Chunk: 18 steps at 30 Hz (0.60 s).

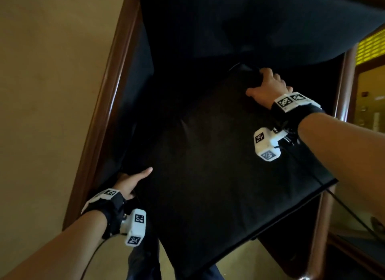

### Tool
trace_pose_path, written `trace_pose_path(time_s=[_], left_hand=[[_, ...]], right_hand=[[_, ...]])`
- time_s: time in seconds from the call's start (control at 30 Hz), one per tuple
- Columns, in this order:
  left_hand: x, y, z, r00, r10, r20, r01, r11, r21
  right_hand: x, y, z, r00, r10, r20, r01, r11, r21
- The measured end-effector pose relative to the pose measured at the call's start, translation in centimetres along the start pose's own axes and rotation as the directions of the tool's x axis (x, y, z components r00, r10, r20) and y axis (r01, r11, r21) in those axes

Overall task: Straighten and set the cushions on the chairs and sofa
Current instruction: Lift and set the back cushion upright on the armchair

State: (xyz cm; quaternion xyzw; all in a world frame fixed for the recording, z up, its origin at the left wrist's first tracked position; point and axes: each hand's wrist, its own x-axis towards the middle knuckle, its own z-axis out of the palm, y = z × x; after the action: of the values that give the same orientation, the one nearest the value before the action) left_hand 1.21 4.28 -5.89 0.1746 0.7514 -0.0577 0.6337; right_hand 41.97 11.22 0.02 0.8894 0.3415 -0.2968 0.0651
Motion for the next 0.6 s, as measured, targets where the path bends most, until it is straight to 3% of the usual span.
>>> trace_pose_path(time_s=[0.17, 0.33, 0.47, 0.6], left_hand=[[0.9, 0.2, -0.2, 0.996, -0.033, 0.088, 0.041, 0.995, -0.087], [3.4, -1.0, -1.1, 0.991, -0.102, 0.091, 0.115, 0.981, -0.158], [-0.2, 0.1, -0.7, 0.993, -0.075, 0.094, 0.097, 0.963, -0.252], [-4.6, 0.9, -0.9, 0.994, 0.049, 0.093, -0.014, 0.940, -0.342]], right_hand=[[0.7, -0.8, -1.0, 0.997, 0.068, 0.031, -0.069, 0.997, 0.029], [-0.5, -0.7, -1.7, 0.990, 0.138, 0.009, -0.138, 0.987, 0.081], [-2.7, 0.4, -2.2, 0.983, 0.176, -0.048, -0.169, 0.977, 0.129], [-6.2, 1.7, -3.5, 0.973, 0.186, -0.138, -0.157, 0.968, 0.196]])
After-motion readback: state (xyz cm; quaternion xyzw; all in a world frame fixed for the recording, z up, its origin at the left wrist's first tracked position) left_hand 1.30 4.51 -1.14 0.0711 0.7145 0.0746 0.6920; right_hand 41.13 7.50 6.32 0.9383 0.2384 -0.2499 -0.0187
